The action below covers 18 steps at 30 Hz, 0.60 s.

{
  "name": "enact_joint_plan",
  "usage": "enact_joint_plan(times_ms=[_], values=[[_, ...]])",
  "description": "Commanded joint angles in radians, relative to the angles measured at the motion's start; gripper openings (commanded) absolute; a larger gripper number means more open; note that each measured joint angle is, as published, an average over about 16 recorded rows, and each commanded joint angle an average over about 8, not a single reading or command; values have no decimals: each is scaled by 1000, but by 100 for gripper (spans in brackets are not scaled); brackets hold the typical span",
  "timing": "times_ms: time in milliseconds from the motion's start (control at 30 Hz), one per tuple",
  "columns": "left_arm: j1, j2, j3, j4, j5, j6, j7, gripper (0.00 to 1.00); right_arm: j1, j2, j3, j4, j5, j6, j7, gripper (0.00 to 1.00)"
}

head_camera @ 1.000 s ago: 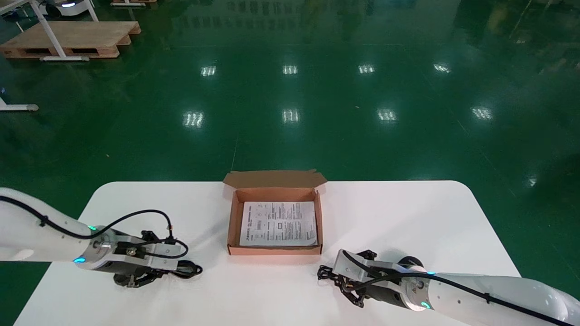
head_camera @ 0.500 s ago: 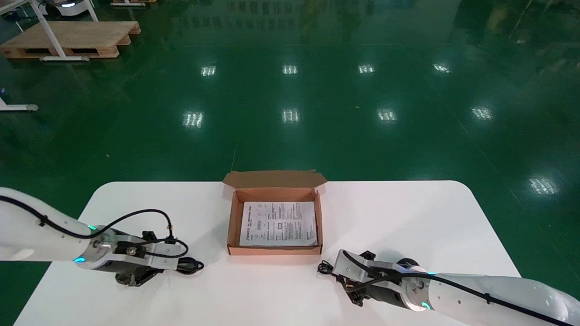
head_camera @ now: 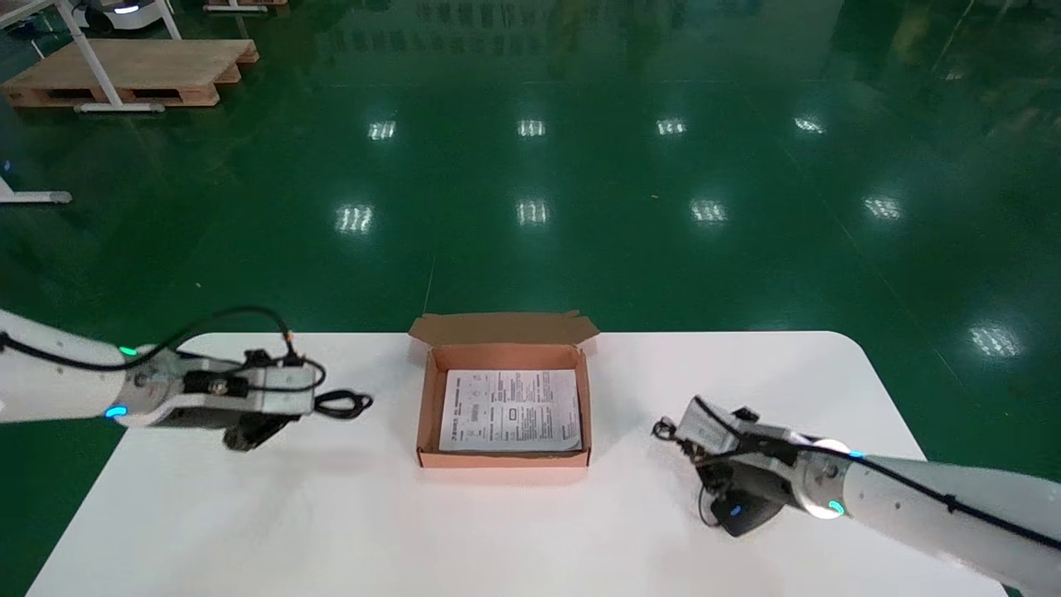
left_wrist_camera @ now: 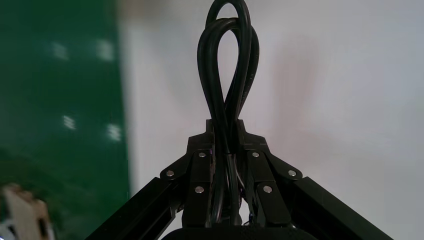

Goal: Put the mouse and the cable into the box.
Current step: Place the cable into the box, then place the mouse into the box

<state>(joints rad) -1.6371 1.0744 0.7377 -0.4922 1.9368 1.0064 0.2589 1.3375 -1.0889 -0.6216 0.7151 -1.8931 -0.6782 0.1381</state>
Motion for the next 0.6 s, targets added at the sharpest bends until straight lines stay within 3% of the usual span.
enact_joint_plan(times_ms=[33,300,600], values=[[-16,-15,-29,-22,-47,1,18,0,24,7,9,-23,-9,28,2,0],[0,81,-103,6,-204,-3,117,0,156,32,121,-38,113,91,54,0],[37,190,-168,64,-343,-10,244,0,192,54,186,-21,225,79,20,0]])
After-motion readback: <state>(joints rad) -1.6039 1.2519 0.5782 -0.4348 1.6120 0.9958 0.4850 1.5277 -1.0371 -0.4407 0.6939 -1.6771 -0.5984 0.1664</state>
